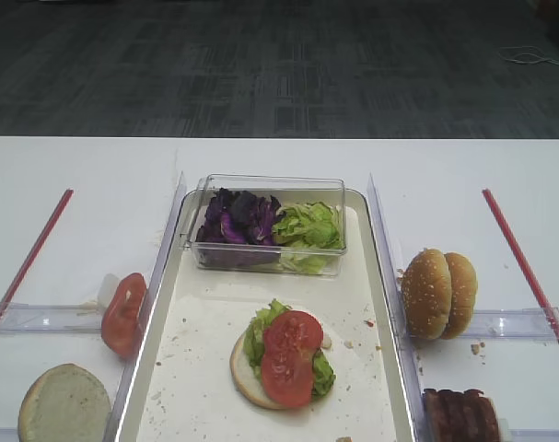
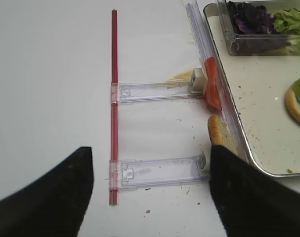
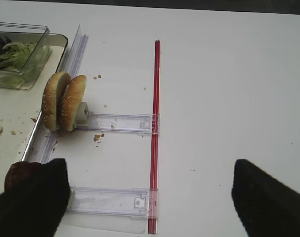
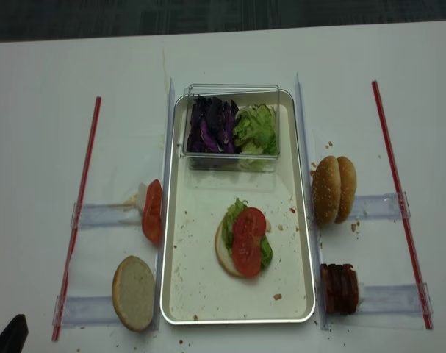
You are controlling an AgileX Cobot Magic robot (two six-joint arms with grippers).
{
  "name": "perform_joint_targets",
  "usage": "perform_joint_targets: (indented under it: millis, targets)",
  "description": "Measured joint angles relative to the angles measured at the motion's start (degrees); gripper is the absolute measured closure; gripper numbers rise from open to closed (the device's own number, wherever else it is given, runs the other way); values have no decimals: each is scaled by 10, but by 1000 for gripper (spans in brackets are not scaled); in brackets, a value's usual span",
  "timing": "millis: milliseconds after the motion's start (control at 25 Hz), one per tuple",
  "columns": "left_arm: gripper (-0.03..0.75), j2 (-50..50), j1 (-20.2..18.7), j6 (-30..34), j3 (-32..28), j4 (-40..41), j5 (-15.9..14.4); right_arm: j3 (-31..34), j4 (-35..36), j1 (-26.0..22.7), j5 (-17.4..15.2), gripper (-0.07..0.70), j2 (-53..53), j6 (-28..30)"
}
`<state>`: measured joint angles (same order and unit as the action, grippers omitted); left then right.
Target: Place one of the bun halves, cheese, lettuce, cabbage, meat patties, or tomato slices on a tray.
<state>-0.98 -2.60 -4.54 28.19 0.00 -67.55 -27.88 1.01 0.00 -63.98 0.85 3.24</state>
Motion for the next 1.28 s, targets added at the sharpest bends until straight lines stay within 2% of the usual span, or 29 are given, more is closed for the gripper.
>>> perform_joint_targets:
  millis: [1280]
  targets:
    - [225, 0, 0, -16, 0, 7, 0, 0, 0, 0, -1, -58, 0, 1]
